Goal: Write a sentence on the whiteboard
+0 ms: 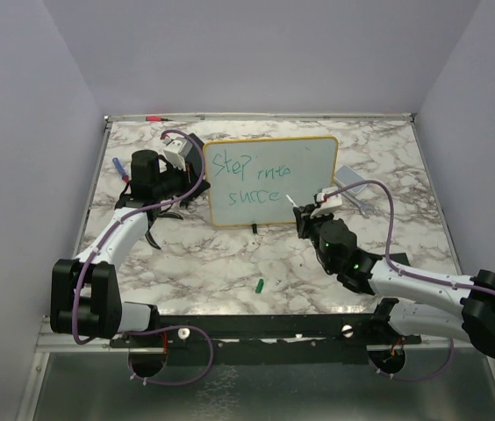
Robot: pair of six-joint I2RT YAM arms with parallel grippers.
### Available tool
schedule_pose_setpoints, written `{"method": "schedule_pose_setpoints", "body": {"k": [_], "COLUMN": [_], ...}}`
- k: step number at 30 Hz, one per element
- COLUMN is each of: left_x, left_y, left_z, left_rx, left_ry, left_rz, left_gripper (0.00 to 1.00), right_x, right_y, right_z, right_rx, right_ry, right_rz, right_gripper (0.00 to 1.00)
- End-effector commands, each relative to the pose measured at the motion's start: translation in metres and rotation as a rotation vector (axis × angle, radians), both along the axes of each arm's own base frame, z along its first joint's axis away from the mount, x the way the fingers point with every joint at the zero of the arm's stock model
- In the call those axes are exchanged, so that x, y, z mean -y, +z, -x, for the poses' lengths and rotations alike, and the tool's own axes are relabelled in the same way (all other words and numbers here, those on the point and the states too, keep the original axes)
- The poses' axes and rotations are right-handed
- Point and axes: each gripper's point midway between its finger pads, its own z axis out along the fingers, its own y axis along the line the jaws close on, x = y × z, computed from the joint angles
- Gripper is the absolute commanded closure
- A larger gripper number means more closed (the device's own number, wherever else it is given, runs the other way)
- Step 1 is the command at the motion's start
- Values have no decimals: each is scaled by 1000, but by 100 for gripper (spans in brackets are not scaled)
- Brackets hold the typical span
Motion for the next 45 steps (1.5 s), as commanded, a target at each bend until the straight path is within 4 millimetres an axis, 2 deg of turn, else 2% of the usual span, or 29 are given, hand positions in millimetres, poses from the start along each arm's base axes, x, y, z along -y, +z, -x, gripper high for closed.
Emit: {"method": "schedule_pose_setpoints", "body": {"k": [1, 13, 19, 27, 35, 45], "left_x": [0, 0, 1, 0, 0, 0], "left_y": [14, 15, 14, 14, 14, 14], "left_z": [0, 0, 0, -1, -1, 0], "left_rx": [55, 57, 55, 53, 53, 53], "left_ry": [1, 0, -1, -1, 0, 0], "left_rz": [4, 4, 4, 3, 4, 4], "left_gripper": [100, 100, 100, 100, 100, 100], "right_x": [9, 12, -2, -11, 7, 25], "right_y": [8, 18, 19, -1, -22, -24], "right_z": [-9, -27, -29, -26, -19, -16], "right_rx": [29, 59, 63, 6, -65, -71], "right_ry": [-51, -58, 4, 48, -21, -98], "right_rz": [15, 8, 18, 36, 26, 29], "right_gripper": [99, 100, 99, 99, 99, 100]}}
